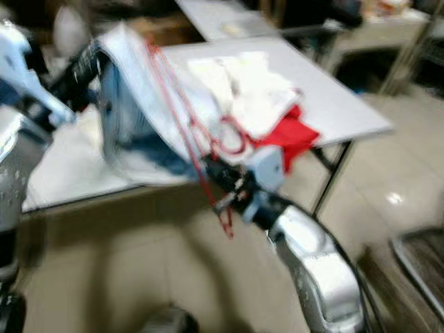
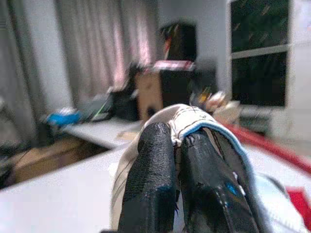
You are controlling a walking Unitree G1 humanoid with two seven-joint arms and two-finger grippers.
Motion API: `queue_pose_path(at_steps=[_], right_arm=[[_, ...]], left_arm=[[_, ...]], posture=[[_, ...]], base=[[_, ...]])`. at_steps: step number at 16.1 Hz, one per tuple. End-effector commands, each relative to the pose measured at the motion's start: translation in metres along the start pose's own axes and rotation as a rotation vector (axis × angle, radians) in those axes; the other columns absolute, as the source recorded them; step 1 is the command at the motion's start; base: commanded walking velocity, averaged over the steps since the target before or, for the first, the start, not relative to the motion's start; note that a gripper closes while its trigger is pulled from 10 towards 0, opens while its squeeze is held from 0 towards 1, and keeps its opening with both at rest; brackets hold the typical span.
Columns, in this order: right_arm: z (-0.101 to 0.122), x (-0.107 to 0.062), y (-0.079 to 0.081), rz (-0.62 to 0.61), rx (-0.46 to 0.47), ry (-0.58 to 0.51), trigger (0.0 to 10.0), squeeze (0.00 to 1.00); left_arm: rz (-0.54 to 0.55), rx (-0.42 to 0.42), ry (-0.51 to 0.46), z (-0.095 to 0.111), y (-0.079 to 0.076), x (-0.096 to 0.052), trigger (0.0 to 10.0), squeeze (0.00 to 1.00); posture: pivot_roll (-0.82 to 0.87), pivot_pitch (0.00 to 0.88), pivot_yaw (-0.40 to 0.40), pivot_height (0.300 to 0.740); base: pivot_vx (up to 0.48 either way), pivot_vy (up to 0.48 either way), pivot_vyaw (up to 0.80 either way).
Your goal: Hang hanger
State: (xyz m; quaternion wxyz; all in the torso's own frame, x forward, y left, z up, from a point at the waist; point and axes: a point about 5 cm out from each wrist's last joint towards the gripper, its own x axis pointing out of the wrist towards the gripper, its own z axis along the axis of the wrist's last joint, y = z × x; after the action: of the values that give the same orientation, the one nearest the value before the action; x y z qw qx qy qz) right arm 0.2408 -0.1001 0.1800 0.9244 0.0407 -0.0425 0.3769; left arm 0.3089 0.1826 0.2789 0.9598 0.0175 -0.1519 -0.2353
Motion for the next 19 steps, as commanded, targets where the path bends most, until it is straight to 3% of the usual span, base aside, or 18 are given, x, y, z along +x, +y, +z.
queue_pose_path(at_steps=[1,3,4,7,12,16,19], right_arm=[[0.004,0.001,0.0,0.008,0.005,-0.006,10.0,0.0],[-0.002,-0.006,0.004,0.01,-0.009,0.019,10.0,0.0],[-0.006,-0.01,0.005,-0.002,-0.007,0.034,10.0,0.0],[-0.011,-0.015,0.005,-0.008,0.014,0.059,10.0,0.0],[-0.03,-0.025,-0.007,-0.08,-0.006,0.173,10.0,0.0],[-0.034,-0.033,-0.012,-0.121,-0.007,0.198,10.0,0.0],[-0.033,-0.029,-0.008,-0.072,-0.02,0.219,10.0,0.0]], left_arm=[[-0.04,0.001,-0.013,0.007,-0.007,0.002,0.0,0.0],[-0.063,-0.016,0.109,-0.015,-0.014,-0.008,0.0,0.0],[-0.075,0.005,0.228,-0.037,-0.017,-0.021,0.0,0.0],[-0.038,-0.034,0.356,-0.068,-0.023,-0.045,0.0,0.0],[-0.02,-0.045,0.454,-0.094,-0.034,-0.066,0.0,0.0],[-0.012,-0.083,0.462,-0.102,-0.048,-0.07,0.0,0.0],[0.01,-0.074,0.483,-0.107,-0.045,-0.074,0.0,0.0]], posture=[[-0.02,0.0,0.074,0.705],[-0.02,0.0,0.081,0.705],[-0.02,0.0,0.081,0.705],[-0.01,0.0,0.067,0.705],[-0.03,0.0,0.042,0.705],[-0.03,0.0,0.039,0.705],[-0.04,0.0,0.03,0.705]], base=[[0.0,0.0,0.8],[0.0,0.0,0.8],[0.0,0.0,0.8],[0.0,0.0,0.8],[0.0,0.0,0.8],[0.0,0.0,0.8],[0.0,0.0,0.8]])
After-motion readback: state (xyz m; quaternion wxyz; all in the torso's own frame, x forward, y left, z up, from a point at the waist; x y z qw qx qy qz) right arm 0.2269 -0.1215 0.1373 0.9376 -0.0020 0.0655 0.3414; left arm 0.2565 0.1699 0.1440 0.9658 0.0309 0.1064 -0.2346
